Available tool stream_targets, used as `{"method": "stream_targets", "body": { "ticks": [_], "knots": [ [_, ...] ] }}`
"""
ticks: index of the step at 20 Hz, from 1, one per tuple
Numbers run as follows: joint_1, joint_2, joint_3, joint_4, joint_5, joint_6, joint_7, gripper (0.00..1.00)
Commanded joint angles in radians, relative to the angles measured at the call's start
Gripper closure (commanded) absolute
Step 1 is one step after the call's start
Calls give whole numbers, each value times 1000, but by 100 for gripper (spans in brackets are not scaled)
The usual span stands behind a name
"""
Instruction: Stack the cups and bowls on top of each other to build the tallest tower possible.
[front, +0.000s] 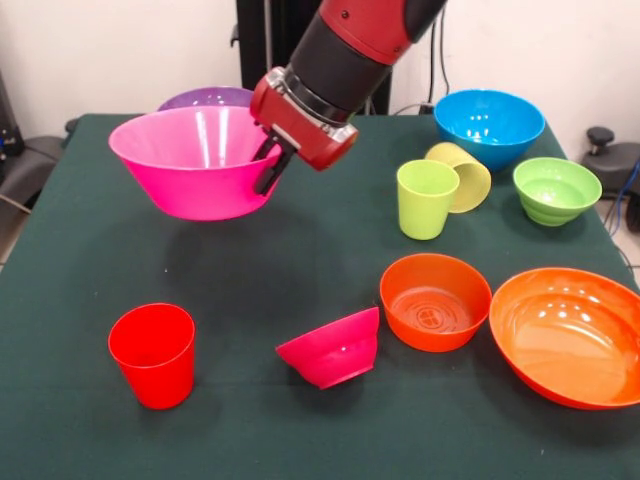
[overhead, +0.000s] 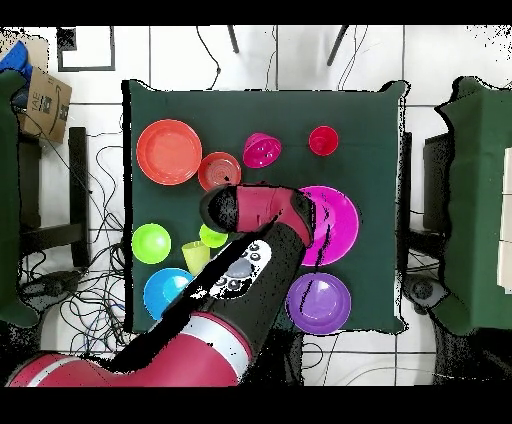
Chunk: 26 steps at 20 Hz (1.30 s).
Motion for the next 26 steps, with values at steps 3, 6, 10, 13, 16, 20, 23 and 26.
{"method": "stream_targets", "body": {
  "ticks": [3,6,10,13,16,20,23,26],
  "knots": [
    [-10,22,61,50,-62,-84,73,100],
    [-6,21,63,51,-57,-80,69,100],
    [-2,21,71,53,-49,-77,72,100],
    [-19,10,103,59,-44,-62,52,100],
    [-25,8,114,54,-48,-56,35,100],
    [-35,1,134,54,-41,-55,30,0],
    [-43,2,147,50,-38,-48,22,0],
    [-48,8,158,45,-38,-54,20,0]
  ]
}}
